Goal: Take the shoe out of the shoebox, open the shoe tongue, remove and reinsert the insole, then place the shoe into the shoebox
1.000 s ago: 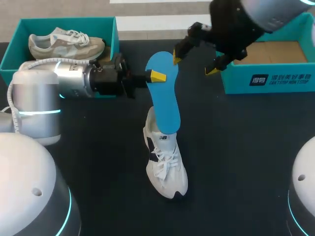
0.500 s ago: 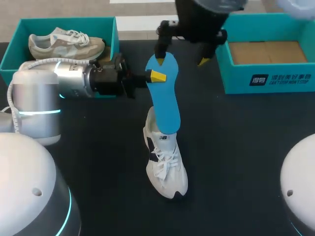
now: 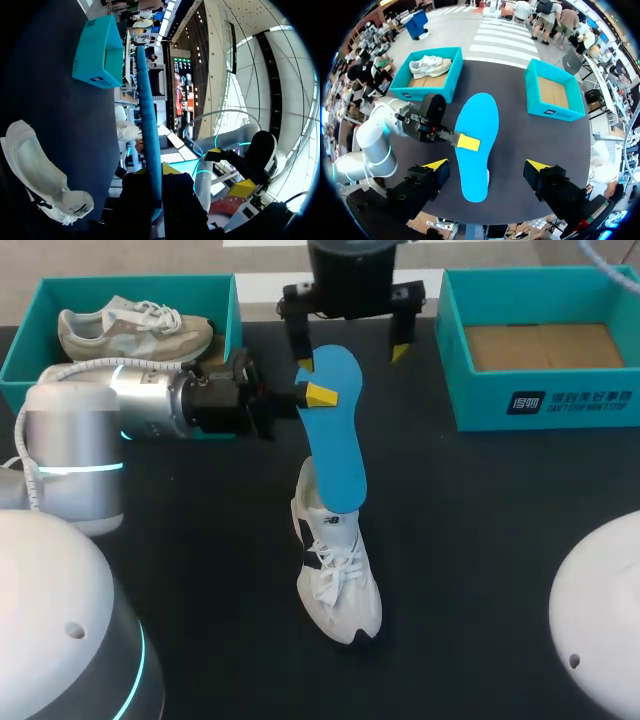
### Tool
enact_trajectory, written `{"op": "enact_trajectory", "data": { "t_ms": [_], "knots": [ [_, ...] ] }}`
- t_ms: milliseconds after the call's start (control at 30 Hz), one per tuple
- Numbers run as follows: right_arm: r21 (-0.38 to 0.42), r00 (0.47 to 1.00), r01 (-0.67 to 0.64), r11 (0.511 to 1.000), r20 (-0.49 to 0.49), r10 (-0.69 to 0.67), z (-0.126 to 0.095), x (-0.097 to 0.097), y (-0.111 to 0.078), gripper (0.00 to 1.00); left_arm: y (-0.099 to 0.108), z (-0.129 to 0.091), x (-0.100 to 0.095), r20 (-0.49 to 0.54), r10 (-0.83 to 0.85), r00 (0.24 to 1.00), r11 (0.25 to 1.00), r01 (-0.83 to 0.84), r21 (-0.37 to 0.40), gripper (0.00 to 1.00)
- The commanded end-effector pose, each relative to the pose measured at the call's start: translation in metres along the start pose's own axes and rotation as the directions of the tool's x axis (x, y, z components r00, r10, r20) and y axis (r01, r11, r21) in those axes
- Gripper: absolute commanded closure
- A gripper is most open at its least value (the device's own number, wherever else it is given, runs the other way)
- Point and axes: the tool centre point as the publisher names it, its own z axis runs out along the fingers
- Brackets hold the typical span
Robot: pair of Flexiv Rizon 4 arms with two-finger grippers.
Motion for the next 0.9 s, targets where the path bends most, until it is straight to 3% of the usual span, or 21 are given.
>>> {"op": "enact_trajectory", "data": {
  "t_ms": [33,300,800,900],
  "knots": [
    [0.0,0.998,-0.01,1.0,0.054,0.01,0.01,0.012,0.002,0.0,0.0,0.0,0.0,0.0,0.0,1.0,1.0,0.0,-0.001,1.0],
    [-0.008,0.999,-0.017,1.0,0.027,0.017,0.018,0.023,0.002,0.0,0.0,0.0,0.0,0.0,0.0,1.0,1.0,0.0,-0.001,1.0],
    [-0.005,1.0,-0.019,1.0,0.025,0.019,0.019,0.023,0.001,0.0,0.0,0.0,0.0,0.0,0.0,1.0,1.0,0.0,-0.001,1.0],
    [-0.033,0.995,-0.034,0.999,-0.092,0.031,0.018,0.014,-0.001,0.0,0.0,0.0,0.0,0.0,0.0,1.0,1.0,0.0,-0.001,1.0]
  ]
}}
